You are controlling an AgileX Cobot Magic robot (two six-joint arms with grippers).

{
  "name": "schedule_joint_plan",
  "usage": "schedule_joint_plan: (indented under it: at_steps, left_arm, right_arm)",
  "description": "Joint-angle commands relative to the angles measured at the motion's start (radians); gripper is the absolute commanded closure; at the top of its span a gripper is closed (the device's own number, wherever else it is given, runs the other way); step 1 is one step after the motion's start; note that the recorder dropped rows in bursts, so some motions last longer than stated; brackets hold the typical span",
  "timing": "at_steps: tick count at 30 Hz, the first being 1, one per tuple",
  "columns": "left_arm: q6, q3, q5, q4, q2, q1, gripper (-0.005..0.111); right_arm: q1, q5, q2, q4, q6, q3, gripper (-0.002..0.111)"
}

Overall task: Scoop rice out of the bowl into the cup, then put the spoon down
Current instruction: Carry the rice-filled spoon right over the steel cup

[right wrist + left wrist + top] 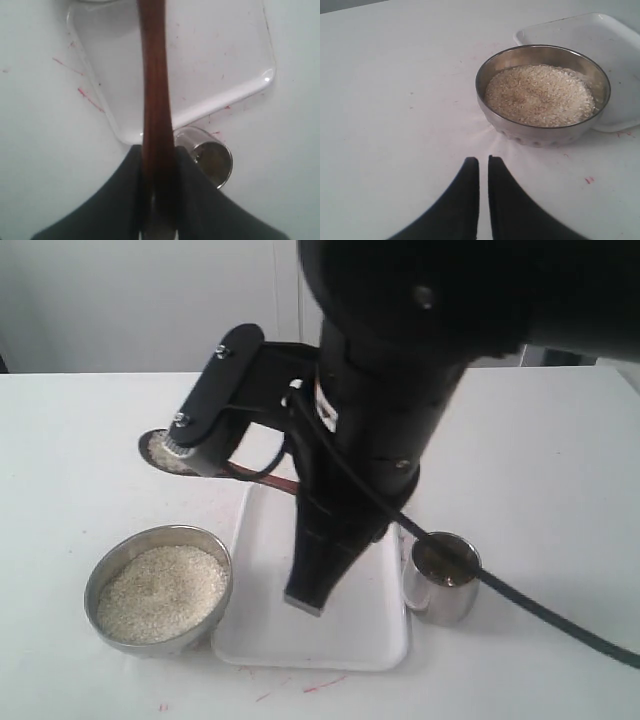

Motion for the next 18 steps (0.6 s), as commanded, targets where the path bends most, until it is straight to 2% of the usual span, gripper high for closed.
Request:
schedule_joint_plan:
  at_steps: [1,10,18]
  left_arm:
    - [-0.002,-0.007,0.003,-0.011,0.001,-0.007,0.092]
    - [-0.002,-0.007,0.003,-0.011,0.001,-0.007,0.092]
    - [-0.002,-0.007,0.003,-0.011,0.001,-0.007,0.092]
  right_arm:
    - [-0.036,0.005,-0.097,-0.005,0.047,0.113,0.108]
    - [-0.158,0.005,-0.282,-0.013,0.055,0.326,0.108]
    - [-0.219,0.005,-0.349,-0.143,0.065,0.487,0.108]
